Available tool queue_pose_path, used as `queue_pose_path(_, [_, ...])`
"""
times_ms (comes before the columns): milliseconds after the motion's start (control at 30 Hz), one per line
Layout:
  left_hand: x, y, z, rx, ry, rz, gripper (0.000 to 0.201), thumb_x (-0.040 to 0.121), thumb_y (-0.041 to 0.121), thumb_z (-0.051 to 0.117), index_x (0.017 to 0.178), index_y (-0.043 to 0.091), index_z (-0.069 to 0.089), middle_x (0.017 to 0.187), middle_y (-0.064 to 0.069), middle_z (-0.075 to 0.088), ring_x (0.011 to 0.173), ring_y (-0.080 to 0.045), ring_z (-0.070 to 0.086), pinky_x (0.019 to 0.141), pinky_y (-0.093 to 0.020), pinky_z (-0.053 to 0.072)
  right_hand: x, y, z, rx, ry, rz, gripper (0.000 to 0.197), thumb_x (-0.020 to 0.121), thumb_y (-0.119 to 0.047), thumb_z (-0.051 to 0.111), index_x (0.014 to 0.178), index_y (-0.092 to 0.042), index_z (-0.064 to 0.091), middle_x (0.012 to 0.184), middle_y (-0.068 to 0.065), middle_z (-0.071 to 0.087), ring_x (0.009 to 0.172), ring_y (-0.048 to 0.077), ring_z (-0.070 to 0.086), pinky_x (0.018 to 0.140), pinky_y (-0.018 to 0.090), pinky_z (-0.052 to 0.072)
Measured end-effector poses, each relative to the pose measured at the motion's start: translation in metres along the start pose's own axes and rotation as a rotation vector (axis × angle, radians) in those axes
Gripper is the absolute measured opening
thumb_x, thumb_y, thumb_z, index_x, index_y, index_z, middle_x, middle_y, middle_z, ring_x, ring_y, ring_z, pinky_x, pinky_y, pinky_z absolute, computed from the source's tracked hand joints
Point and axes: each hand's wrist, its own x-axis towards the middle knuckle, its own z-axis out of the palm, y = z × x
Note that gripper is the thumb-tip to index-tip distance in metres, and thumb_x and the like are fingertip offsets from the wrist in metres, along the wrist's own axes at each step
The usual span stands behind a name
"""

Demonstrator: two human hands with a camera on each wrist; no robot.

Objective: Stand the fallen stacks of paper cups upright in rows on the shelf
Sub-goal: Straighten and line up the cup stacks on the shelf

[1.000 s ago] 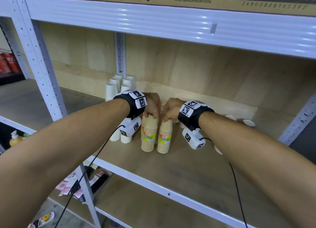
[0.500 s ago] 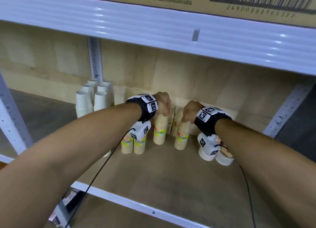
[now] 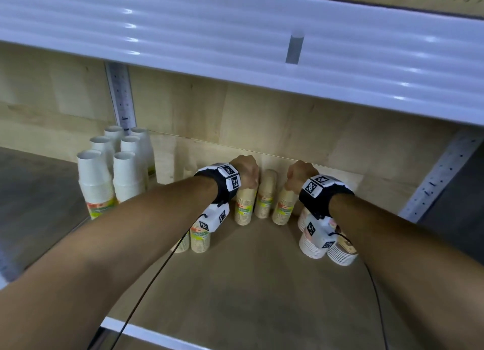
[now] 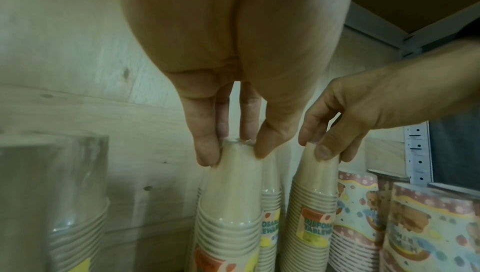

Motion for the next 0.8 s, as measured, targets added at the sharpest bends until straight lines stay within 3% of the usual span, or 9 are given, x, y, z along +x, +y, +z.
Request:
queue_pose_path(200, [0.012, -0.007, 0.003, -0.048, -0.033, -0.021, 0.035, 0.084, 0.018, 0.071, 0.114, -0.001, 0.068, 0.099, -0.006, 0.058, 0.088, -0.02, 0.056, 0.086, -0.035, 0.054, 0.016, 0.005, 0.005, 0.043, -0.008, 0.005, 0.028, 0.081, -0.014, 0.069, 0.107, -0.004, 0.069, 0.108, 0.014, 0.067, 0.095, 0.029, 0.066, 0.07, 0.025, 0.048])
queue_pose_path(333, [0.016, -0.008, 0.004, -0.04, -0.036, -0.01, 0.036, 0.085, 0.017, 0.069, 0.116, -0.001, 0.067, 0.103, -0.008, 0.058, 0.091, -0.019, 0.054, 0.087, -0.033, 0.052, 0.025, 0.009, 0.011, 0.06, 0.015, -0.016, 0.021, 0.08, -0.013, 0.067, 0.1, -0.004, 0.07, 0.104, 0.015, 0.068, 0.091, 0.03, 0.066, 0.073, 0.029, 0.052])
queue_pose_path(567, [0.02, -0.008, 0.005, -0.018, -0.074, 0.014, 0.023, 0.087, 0.01, 0.065, 0.106, -0.003, 0.068, 0.095, -0.004, 0.05, 0.086, -0.017, 0.049, 0.066, -0.02, 0.041, 0.029, 0.006, 0.013, 0.053, 0.054, -0.041, 0.021, 0.085, -0.013, 0.063, 0.102, -0.002, 0.07, 0.105, 0.017, 0.067, 0.094, 0.034, 0.065, 0.079, 0.033, 0.054])
queue_pose_path(733, [0.021, -0.008, 0.004, -0.031, -0.075, 0.0, 0.012, 0.084, 0.01, 0.068, 0.093, 0.012, 0.061, 0.094, -0.004, 0.052, 0.082, -0.018, 0.051, 0.07, -0.024, 0.042, 0.026, 0.007, 0.008, 0.063, 0.049, -0.028, 0.025, 0.084, -0.018, 0.066, 0.105, -0.006, 0.068, 0.108, 0.014, 0.066, 0.095, 0.032, 0.064, 0.081, 0.033, 0.054])
queue_pose_path(800, [0.021, -0.008, 0.004, -0.015, -0.081, 0.004, 0.017, 0.085, 0.013, 0.067, 0.1, 0.006, 0.064, 0.098, -0.004, 0.053, 0.086, -0.018, 0.051, 0.072, -0.025, 0.043, 0.024, 0.008, 0.005, 0.061, 0.048, -0.019, 0.029, 0.086, -0.018, 0.065, 0.111, -0.003, 0.065, 0.111, 0.015, 0.063, 0.099, 0.033, 0.063, 0.079, 0.03, 0.051])
